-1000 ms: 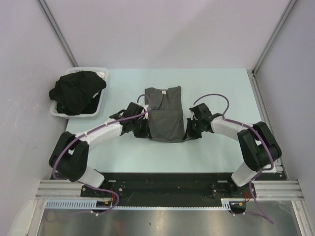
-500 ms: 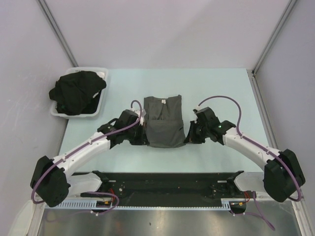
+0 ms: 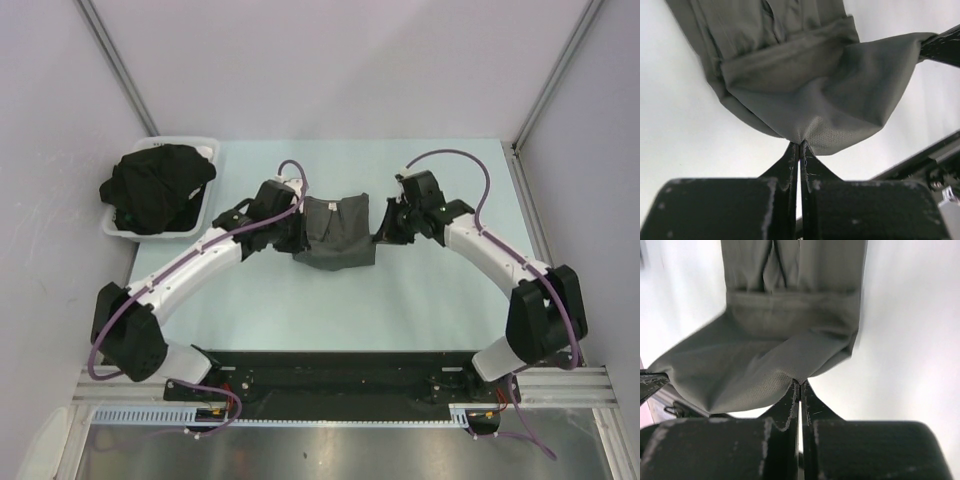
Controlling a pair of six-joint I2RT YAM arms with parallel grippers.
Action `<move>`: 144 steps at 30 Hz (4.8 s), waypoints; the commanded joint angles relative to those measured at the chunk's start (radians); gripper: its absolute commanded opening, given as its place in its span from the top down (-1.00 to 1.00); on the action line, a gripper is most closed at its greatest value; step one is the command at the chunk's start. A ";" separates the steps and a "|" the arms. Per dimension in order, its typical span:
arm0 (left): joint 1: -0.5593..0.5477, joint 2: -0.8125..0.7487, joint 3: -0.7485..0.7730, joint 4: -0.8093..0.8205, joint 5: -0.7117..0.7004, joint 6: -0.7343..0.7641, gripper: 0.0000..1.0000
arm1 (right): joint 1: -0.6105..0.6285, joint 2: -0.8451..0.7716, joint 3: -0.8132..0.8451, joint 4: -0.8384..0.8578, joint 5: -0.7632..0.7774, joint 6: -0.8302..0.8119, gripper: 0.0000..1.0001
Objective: Fold and stack the t-shirts
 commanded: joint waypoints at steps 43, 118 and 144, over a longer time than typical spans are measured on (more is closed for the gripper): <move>0.294 0.667 0.587 0.015 -0.027 0.124 1.00 | -0.202 0.958 1.151 -0.202 -0.247 -0.198 1.00; 0.314 0.287 0.305 0.011 0.050 0.150 0.74 | -0.134 0.572 0.769 -0.210 0.190 -0.257 0.60; 0.313 -0.169 0.053 -0.106 -0.050 0.104 0.77 | 0.082 0.935 1.255 -0.290 0.107 -0.261 1.00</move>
